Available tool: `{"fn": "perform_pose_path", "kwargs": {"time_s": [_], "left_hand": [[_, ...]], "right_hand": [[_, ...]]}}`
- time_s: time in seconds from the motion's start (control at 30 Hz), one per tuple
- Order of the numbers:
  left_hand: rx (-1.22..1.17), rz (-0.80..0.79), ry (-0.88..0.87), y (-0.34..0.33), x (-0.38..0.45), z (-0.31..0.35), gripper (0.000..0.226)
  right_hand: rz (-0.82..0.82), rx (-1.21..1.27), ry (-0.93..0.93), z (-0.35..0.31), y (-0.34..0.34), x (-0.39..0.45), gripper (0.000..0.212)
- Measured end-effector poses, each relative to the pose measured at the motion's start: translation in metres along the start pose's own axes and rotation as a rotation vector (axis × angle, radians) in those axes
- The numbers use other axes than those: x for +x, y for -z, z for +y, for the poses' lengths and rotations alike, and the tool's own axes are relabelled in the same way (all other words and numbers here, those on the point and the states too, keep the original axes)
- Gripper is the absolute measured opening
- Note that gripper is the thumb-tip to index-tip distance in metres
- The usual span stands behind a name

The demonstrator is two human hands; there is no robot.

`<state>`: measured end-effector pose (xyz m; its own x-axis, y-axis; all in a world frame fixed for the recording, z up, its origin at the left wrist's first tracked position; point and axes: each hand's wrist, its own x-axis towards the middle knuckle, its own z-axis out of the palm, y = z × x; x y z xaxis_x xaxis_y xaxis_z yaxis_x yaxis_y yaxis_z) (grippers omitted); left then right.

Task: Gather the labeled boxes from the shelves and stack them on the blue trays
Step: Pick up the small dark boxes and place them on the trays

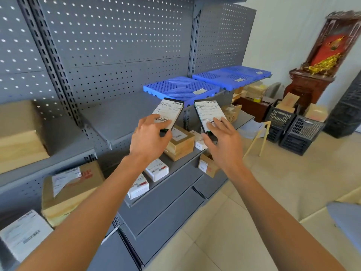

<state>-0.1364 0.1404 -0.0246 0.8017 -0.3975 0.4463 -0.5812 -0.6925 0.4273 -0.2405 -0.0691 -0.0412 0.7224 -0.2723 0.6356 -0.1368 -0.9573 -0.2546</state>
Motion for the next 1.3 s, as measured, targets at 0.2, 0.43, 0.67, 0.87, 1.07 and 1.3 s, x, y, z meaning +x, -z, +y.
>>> {"fn": "perform_pose_path", "kwargs": {"time_s": [0.2, 0.43, 0.67, 0.87, 1.07, 1.3], "left_hand": [[-0.002, 0.008, -0.025, -0.025, 0.061, -0.009, 0.040], [0.022, 0.027, -0.018, -0.047, 0.124, -0.013, 0.039], [0.046, 0.068, 0.044, -0.078, 0.194, -0.012, 0.038], [0.068, 0.071, 0.112, -0.111, 0.249, -0.007, 0.038], [0.100, 0.091, 0.190, -0.134, 0.282, -0.012, 0.038], [0.099, 0.084, 0.259, -0.149, 0.292, -0.015, 0.039]], "right_hand": [[0.008, 0.025, -0.027, 0.026, -0.031, 0.046, 0.041], [-0.002, 0.027, 0.016, 0.052, -0.061, 0.104, 0.041], [-0.007, 0.139, 0.061, 0.093, -0.106, 0.183, 0.042], [0.001, 0.235, 0.137, 0.128, -0.145, 0.245, 0.039], [-0.063, 0.278, 0.183, 0.142, -0.176, 0.287, 0.039], [-0.144, 0.355, 0.186, 0.143, -0.199, 0.300, 0.034]]}}
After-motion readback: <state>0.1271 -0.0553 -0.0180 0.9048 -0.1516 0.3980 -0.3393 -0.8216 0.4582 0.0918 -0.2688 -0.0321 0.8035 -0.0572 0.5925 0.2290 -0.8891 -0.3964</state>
